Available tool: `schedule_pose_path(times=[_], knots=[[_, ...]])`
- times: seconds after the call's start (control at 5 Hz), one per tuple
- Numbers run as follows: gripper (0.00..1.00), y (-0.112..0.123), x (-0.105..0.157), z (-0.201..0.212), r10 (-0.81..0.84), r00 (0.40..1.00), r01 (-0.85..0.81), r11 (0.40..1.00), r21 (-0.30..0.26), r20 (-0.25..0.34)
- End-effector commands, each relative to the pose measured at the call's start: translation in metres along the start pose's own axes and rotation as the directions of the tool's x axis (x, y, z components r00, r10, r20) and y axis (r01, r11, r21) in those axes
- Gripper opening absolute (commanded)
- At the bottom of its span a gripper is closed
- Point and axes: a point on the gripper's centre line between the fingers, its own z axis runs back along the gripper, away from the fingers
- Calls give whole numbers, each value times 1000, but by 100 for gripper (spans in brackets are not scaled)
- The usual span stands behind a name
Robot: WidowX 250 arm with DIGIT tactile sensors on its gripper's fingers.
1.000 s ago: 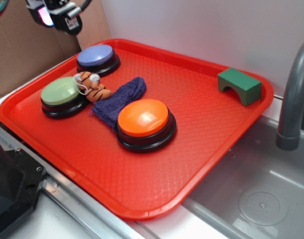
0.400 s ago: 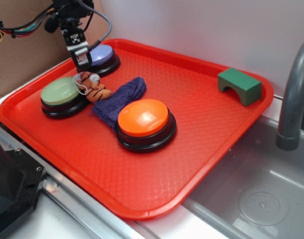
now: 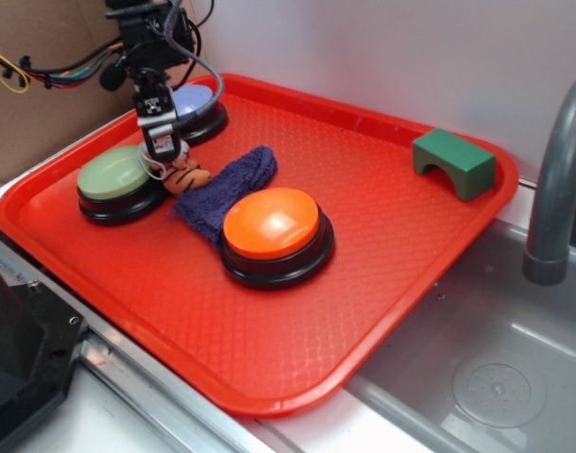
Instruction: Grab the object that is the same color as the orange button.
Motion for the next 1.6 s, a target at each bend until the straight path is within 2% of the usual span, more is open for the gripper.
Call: schedule_pose_path(times=[0.0, 0.2, 0.6, 0.8, 1.0, 1.2, 1.4], knots=[[100, -6, 9, -15, -48, 998, 48, 999, 2, -38], [0, -6, 11, -20, -51, 998, 51, 999, -1, -47], [0, -7, 12, -9, -26, 999, 26, 999, -20, -24], [0, -8, 18, 16, 128, 992, -127, 992, -19, 20], [0, -15, 25, 54, 349, 928, -352, 936, 0, 132], [0, -39, 25, 101, 543, 801, -546, 835, -64, 250], [0, -55, 26, 133, 692, 657, -696, 710, -113, 299]])
